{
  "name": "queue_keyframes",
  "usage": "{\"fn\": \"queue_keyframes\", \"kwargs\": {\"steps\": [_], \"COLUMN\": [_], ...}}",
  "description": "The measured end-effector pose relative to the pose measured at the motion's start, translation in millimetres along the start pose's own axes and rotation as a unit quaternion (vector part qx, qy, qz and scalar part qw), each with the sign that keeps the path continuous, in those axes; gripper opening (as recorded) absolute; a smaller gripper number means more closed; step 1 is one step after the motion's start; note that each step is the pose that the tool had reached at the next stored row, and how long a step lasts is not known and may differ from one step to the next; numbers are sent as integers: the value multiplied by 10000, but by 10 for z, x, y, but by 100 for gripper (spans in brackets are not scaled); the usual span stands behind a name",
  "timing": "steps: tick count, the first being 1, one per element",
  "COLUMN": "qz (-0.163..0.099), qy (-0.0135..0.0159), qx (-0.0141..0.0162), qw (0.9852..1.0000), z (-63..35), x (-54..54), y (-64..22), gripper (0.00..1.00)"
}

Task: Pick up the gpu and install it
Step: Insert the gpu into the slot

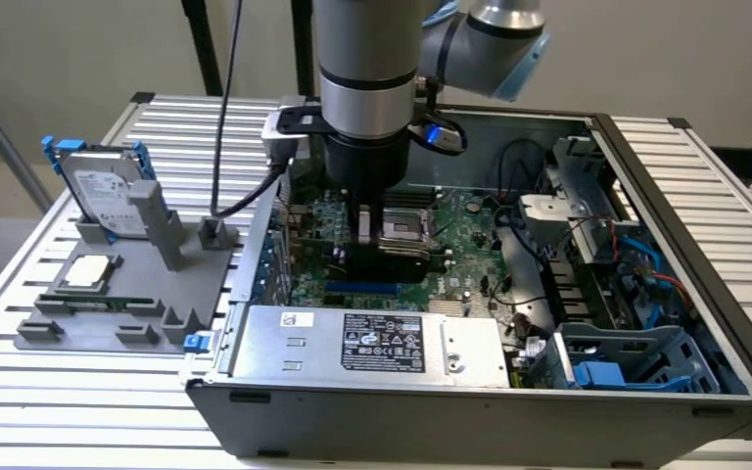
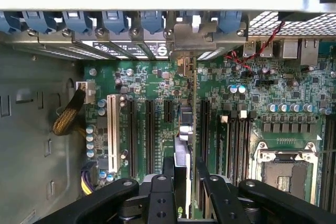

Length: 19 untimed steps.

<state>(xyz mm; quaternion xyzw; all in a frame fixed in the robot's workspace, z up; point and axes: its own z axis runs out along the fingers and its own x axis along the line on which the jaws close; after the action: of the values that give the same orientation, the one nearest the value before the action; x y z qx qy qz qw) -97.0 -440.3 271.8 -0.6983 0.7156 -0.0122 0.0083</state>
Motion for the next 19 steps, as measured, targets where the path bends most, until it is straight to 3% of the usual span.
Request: {"fn": "queue_keyframes", "kwargs": {"steps": [2, 6, 12, 19], "qz": [1, 3, 3, 3], "qy": [-24, -102, -107, -104], "qx": [-1, -4, -32, -41], "qw": [10000, 9999, 9999, 9999], "z": [18, 42, 48, 52], "x": [1, 0, 18, 36], "y": [1, 3, 3, 3], "gripper": [27, 27, 27, 27]}}
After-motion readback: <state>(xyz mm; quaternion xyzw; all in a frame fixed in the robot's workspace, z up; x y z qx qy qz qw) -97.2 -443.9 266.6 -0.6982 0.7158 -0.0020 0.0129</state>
